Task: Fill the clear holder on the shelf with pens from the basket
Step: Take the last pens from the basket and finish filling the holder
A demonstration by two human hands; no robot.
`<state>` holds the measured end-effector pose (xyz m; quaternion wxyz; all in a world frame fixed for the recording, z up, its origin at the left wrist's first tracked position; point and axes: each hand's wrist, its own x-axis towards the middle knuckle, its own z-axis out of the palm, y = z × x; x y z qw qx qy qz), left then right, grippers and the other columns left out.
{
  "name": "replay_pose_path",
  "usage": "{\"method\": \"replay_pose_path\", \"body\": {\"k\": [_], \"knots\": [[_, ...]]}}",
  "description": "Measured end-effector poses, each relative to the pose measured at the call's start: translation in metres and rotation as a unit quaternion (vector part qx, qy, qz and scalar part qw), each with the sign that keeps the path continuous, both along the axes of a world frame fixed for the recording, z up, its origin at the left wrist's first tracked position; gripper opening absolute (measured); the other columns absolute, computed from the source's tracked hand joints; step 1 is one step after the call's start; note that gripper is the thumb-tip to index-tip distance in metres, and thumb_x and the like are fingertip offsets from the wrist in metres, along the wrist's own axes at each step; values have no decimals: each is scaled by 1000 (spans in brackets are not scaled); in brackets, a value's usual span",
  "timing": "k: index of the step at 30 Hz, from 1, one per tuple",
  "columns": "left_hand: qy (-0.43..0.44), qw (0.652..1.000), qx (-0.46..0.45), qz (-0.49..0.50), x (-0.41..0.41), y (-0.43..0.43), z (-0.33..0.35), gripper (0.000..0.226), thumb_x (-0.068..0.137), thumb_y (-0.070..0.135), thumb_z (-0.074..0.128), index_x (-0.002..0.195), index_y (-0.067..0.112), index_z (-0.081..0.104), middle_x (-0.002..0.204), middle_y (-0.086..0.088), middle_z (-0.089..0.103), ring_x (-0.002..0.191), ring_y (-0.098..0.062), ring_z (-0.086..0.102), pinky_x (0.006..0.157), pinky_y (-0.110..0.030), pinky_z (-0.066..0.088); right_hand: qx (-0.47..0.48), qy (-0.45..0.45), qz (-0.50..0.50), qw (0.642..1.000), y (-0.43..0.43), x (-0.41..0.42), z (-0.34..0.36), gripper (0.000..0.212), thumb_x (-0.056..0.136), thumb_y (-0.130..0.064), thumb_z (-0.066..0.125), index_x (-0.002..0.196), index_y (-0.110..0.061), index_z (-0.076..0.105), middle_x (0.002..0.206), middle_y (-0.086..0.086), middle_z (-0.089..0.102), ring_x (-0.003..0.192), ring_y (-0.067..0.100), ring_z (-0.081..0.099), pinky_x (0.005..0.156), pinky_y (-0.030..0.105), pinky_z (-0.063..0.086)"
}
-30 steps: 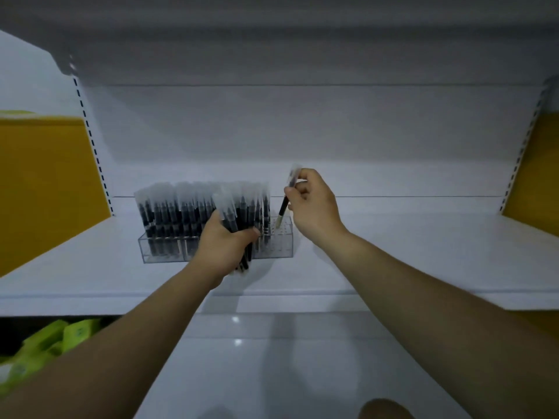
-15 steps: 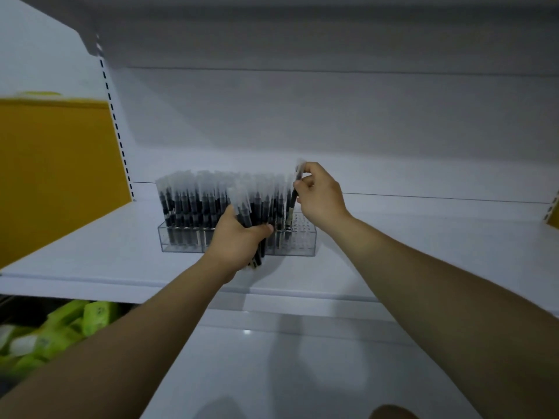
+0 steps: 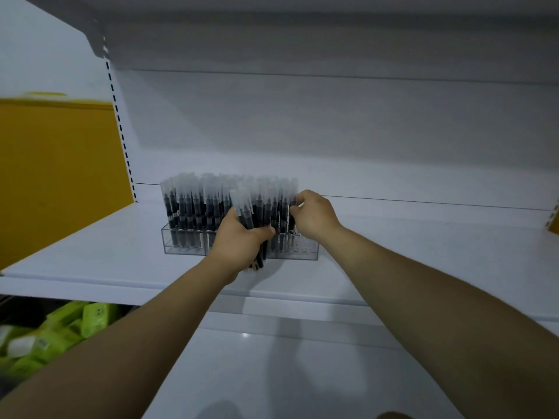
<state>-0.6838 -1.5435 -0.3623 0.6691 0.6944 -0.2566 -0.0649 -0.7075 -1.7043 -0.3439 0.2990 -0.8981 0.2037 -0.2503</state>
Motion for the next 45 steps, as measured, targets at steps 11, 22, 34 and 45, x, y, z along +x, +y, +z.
{"method": "replay_pose_path", "body": {"k": [11, 22, 34, 45], "knots": [[-11, 999, 22, -20, 0, -11, 6, 42, 82, 7, 72, 120, 14, 57, 107, -2, 68, 99, -19, 65, 84, -33, 51, 123, -127, 164, 970, 28, -40, 19, 10, 90, -21, 65, 99, -17, 67, 83, -10, 64, 82, 9, 63, 77, 23, 48], [17, 998, 55, 26, 6, -7, -1, 26, 83, 3, 69, 102, 8, 54, 86, -9, 64, 77, -22, 62, 63, -30, 47, 158, -257, 43, 953, 9, -35, 28, 9, 96, -22, 51, 88, -24, 50, 86, 3, 66, 82, 27, 67, 77, 46, 57], [4, 997, 70, 14, 8, -7, -8, 33, 79, -2, 67, 110, 3, 56, 91, -19, 65, 72, -24, 60, 67, -39, 53, 38, -145, 40, 988, 3, -20, -9, 19, 99, -25, 48, 113, -13, 52, 87, 0, 58, 69, 10, 52, 52, 10, 37], [16, 998, 51, 19, 8, -14, -5, 34, 75, -1, 69, 107, -1, 58, 91, -20, 67, 75, -28, 62, 67, -40, 53, -7, -48, 18, 999, 4, -15, -6, 18, 98, -29, 49, 104, -12, 52, 92, 5, 59, 85, 24, 57, 72, 32, 46]]}}
